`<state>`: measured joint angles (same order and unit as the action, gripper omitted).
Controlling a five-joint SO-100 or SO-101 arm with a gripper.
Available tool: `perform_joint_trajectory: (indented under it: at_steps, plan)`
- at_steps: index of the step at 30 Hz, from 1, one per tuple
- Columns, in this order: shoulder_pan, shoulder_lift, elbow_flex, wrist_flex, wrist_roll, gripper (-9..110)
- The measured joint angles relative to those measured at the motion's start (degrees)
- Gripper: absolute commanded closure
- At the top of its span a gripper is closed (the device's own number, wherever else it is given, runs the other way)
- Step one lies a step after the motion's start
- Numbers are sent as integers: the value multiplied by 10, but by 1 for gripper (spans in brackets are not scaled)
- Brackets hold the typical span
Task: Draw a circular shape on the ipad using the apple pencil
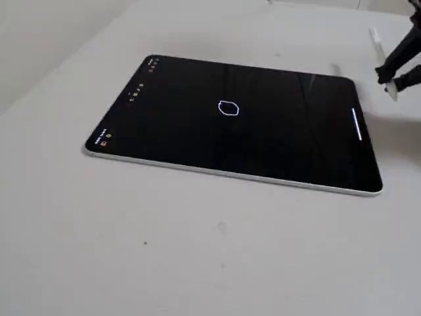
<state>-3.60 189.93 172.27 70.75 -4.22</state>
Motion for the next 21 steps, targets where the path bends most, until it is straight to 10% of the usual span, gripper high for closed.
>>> perform_joint_trajectory:
  at_steps: [21]
  plan:
    - [-5,0,3,0,-1,101]
